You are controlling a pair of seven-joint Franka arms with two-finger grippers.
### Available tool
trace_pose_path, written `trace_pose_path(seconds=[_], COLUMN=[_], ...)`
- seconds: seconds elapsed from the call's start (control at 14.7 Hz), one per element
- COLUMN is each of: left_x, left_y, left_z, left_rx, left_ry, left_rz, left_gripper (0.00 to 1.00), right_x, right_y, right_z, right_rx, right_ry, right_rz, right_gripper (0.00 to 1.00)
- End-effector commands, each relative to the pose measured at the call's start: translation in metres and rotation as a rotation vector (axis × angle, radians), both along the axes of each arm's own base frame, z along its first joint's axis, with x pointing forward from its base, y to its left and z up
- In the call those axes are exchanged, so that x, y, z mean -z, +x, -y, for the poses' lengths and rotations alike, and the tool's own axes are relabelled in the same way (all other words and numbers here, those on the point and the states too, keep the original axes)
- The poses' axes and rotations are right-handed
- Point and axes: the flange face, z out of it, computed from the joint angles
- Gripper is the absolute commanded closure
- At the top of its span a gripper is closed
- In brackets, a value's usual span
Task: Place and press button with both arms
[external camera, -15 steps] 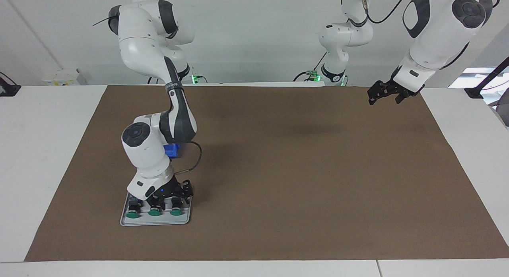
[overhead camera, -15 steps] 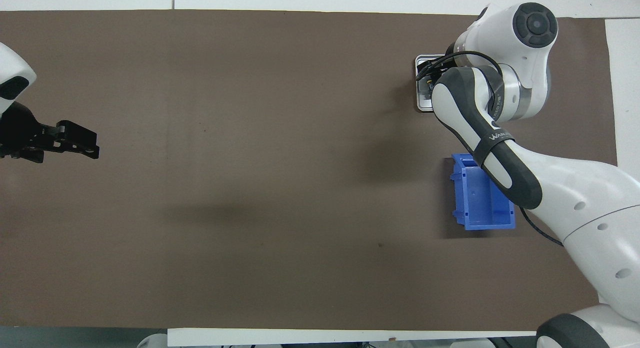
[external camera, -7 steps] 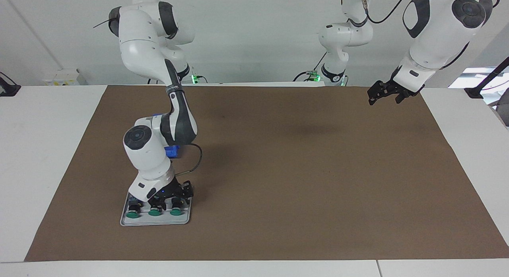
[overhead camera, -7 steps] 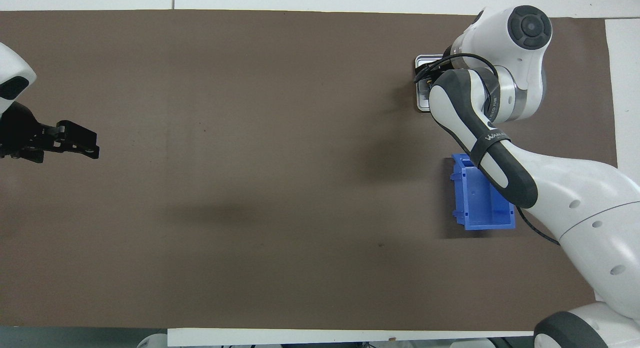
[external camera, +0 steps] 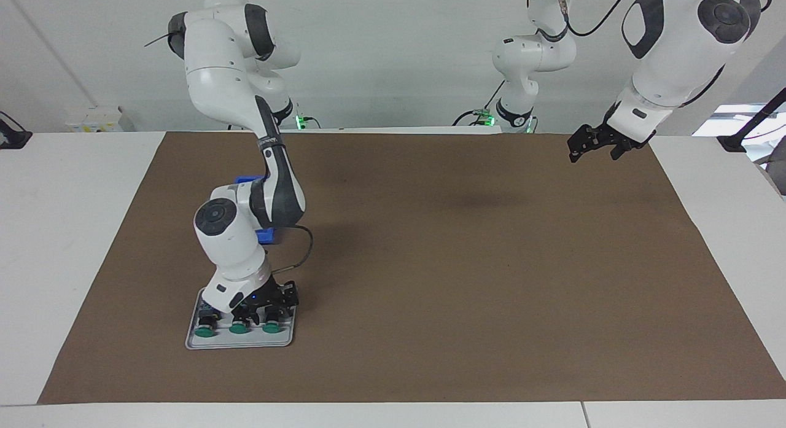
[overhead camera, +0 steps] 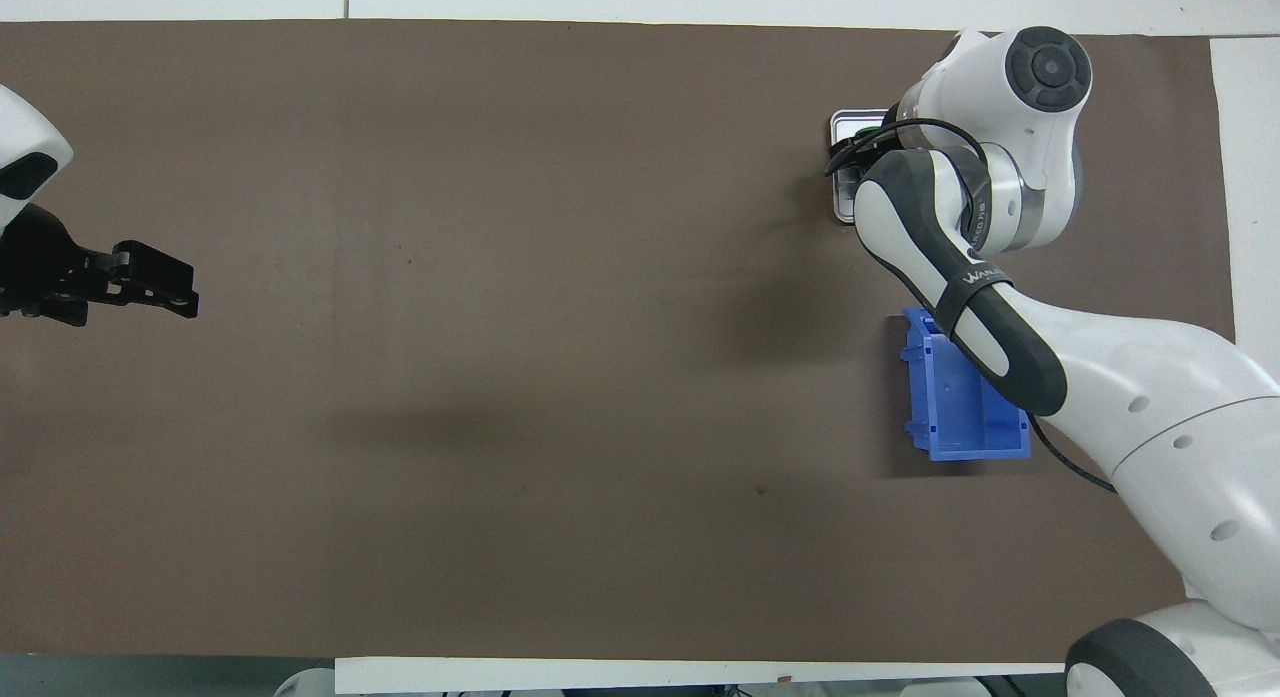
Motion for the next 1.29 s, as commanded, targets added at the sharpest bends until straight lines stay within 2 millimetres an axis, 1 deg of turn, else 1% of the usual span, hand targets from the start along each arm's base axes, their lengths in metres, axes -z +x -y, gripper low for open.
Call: trace_pose_path(seconds=[0.0, 0.2, 0.27, 0.48, 0.82, 1.02, 1.16, 1.22], left_x=[0.0003, 0.001, 0.0044, 0.0049, 0.0043, 0.0036, 0.0043, 0.0043], left_y=[-0.0054, -0.0054, -0.0064, -0.0069, -0.0074, -0.0074, -0.0074, -0.0074], left_z=[0.001, 0.0001, 0.0, 0.0, -0.0001, 0.0007, -0.0001, -0.0001], left_rx=[0.006, 0.004, 0.006, 0.006, 0.004, 0.006, 0.006, 0.006], left_ry=[0.002, 0.002, 0.003, 0.004, 0.004, 0.004, 0.004, 0.004], left_rz=[0.011, 0.009, 0.002, 0.002, 0.002, 0.003, 0.002, 0.002], left_gripper=[0.0, 0.0, 0.0, 0.0, 0.0, 0.0, 0.0, 0.0], right_x=[0.0013, 0.0022, 0.0029, 0.0045, 0.0053, 0.0057, 0.0057, 0.0014], right_y=[-0.0007, -0.0011, -0.0014, -0.0023, -0.0038, -0.0042, -0.0043, -0.0035], right_z=[0.004, 0.0051, 0.0051, 0.0052, 0.0042, 0.0042, 0.0043, 0.0052], right_rx=[0.02, 0.021, 0.021, 0.021, 0.019, 0.018, 0.018, 0.019], right_ry=[0.004, 0.004, 0.003, 0.003, 0.001, -0.001, -0.001, -0.003], right_rz=[0.009, 0.006, 0.004, 0.0, -0.011, -0.015, -0.02, -0.023], right_gripper=[0.31, 0.34, 0.38, 0.49, 0.63, 0.71, 0.73, 0.75])
